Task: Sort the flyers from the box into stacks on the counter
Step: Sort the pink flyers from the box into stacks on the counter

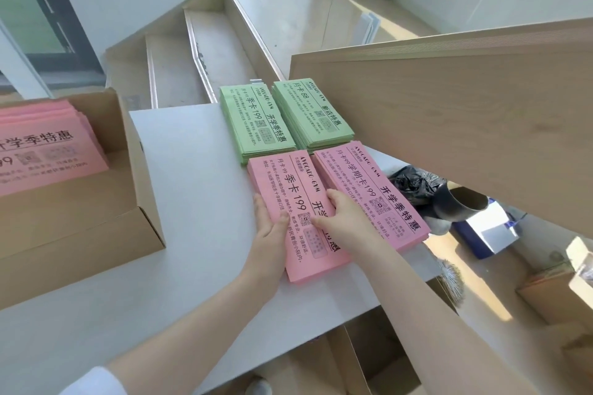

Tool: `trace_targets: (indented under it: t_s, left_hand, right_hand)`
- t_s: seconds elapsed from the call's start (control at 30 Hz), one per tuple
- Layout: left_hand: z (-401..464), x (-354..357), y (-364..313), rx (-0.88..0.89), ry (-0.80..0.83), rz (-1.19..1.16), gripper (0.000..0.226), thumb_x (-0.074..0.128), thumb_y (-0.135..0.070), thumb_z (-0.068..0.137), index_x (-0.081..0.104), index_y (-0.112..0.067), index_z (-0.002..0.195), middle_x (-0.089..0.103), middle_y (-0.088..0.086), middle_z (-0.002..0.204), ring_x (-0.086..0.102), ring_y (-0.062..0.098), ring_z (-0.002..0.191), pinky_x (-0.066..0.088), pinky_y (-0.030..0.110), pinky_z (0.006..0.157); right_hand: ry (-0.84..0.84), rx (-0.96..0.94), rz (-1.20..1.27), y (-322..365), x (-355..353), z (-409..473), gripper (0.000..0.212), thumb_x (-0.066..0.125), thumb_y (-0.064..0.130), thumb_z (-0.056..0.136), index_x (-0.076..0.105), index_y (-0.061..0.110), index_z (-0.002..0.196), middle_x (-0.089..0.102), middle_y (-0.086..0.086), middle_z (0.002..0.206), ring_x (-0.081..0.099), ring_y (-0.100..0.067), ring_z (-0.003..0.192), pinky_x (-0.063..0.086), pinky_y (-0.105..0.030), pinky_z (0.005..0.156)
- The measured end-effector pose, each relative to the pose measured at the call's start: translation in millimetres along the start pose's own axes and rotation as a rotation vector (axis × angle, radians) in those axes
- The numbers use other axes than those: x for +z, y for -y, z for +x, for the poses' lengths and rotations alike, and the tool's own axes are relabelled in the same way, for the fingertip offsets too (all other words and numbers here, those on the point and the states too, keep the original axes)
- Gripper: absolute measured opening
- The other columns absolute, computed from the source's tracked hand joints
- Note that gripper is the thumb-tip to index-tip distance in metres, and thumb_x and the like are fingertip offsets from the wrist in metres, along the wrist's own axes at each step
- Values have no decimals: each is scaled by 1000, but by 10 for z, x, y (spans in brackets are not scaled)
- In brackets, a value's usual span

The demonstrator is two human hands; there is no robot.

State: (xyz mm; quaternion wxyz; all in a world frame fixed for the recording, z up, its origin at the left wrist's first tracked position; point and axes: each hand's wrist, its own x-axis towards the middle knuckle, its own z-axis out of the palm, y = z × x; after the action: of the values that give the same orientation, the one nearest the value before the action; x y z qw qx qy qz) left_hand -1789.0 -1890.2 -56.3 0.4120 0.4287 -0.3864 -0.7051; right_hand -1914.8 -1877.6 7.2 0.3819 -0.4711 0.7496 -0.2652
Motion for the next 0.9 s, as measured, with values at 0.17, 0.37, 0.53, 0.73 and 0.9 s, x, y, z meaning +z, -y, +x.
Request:
trace_targets:
  t_s: [0.17, 0.37, 0.53, 0.73, 0.9]
  left_hand:
    - [-29, -13, -68, 7, -59, 192, 79, 46, -37, 90, -10, -36, 146, 4, -18, 155, 19, 8, 141, 23, 42, 115]
    - [-73, 53, -194, 211, -100, 613, 80, 46, -26, 95, -17, -25, 145, -27, -16, 150, -21, -14, 126, -8, 13, 102]
    - [-137, 186, -98, 188, -165, 636, 76, 43, -11, 96, -13, -18, 146, -23, -3, 154, -18, 2, 139, -8, 10, 100]
    - [-166, 222, -69, 155, -219, 576, 66, 35, -9, 98, -10, -13, 147, -13, -2, 156, -12, 6, 142, -7, 11, 104]
    - [-129, 200, -70, 132, -200, 558, 64, 35, -9, 98, -7, -15, 147, -7, -5, 156, -5, 7, 143, -5, 15, 110]
  right_hand:
    - [-5, -131, -99, 62, -171, -250, 34, 61, 28, 86, 50, 26, 118, 55, 20, 109, 53, -3, 105, 42, -26, 92]
    - [-290, -136, -83, -208, -666, -313, 27, 57, 23, 90, 59, 21, 117, 62, 9, 115, 55, -5, 103, 43, -26, 95]
    - [24, -194, -168, -198, -441, -267, 41, 49, 17, 95, 45, 18, 136, 53, 6, 134, 49, -6, 121, 35, -19, 98]
    - [-13, -261, -397, -39, -224, -90, 45, 44, 18, 97, 36, 10, 141, 45, -5, 142, 41, -19, 130, 30, -29, 107]
    - [1, -214, -382, 62, -163, 1, 36, 49, 17, 94, 45, 9, 129, 53, -5, 131, 47, -19, 120, 33, -22, 87]
